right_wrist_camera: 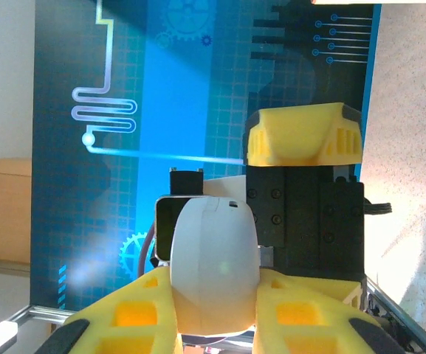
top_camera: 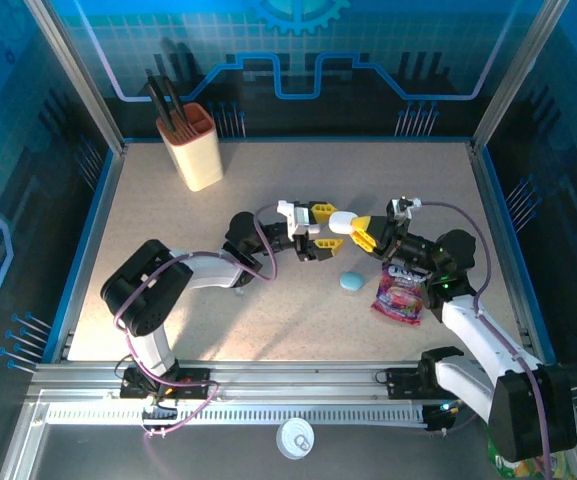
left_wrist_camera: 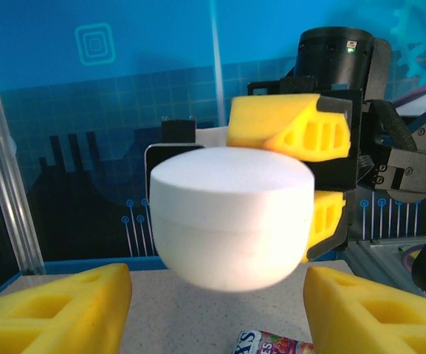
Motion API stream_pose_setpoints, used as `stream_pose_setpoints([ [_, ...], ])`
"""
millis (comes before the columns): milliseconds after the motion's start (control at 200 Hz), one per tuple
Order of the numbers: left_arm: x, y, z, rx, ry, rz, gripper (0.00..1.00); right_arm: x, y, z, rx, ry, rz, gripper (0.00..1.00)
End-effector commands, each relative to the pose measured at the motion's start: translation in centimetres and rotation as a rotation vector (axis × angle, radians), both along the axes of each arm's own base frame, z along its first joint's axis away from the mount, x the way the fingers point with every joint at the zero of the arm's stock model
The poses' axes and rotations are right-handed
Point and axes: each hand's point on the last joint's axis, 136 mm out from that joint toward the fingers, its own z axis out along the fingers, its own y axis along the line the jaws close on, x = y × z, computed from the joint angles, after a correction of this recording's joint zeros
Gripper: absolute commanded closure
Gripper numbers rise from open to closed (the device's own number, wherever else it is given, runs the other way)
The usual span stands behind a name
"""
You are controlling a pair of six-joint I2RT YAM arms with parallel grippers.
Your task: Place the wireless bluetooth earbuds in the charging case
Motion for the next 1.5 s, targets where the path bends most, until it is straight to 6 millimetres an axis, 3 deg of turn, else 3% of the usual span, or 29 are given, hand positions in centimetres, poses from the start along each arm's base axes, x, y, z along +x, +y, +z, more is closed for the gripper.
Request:
stream_pose_setpoints([
  [0, -0.9, -0.6, 1.3, -0.023, -0.043, -0.063, 0.4, -0.1, 0.2, 0.0, 0.013, -0.003, -0.004, 0.83],
  [640, -2.2, -0.9, 1.5, -0.009, -0.052, -0.147, 0.63, 0.4, 0.4, -1.0, 0.001, 0.002, -0.001, 0.83],
  [745, -2.3, -0.8, 1.3, -0.004, -0.056, -0.15, 0.64, 0.5, 0.5, -1.5, -0.018, 0.012, -0.007, 0.74],
  [895, -2.3, -0.7, 1.0, 0.0, -0.051, -0.145, 0.65, 0.8, 0.2, -1.9, -0.059, -0.002, -0.03, 0.43],
  [995, -2.2, -0.6, 0.5, 0.006, -0.039, -0.137, 0.65, 1.0, -0.6, -2.2, -0.121, -0.038, -0.052, 0.29],
  [1206, -2.2, 0.3, -1.3, 0.033, 0.012, -0.117, 0.64, 0.5, -2.4, -3.8, -0.407, -0.185, -0.096, 0.2],
  [1366, -2.8, 1.3, -2.6, 0.054, 0.055, -0.102, 0.64, -0.1, -3.4, -3.3, -0.709, -0.42, -0.121, 0.18],
  [1496, -3.4, 2.2, -3.4, 0.066, 0.107, -0.098, 0.64, -0.9, -3.2, -2.7, -0.971, -0.596, -0.121, 0.08],
])
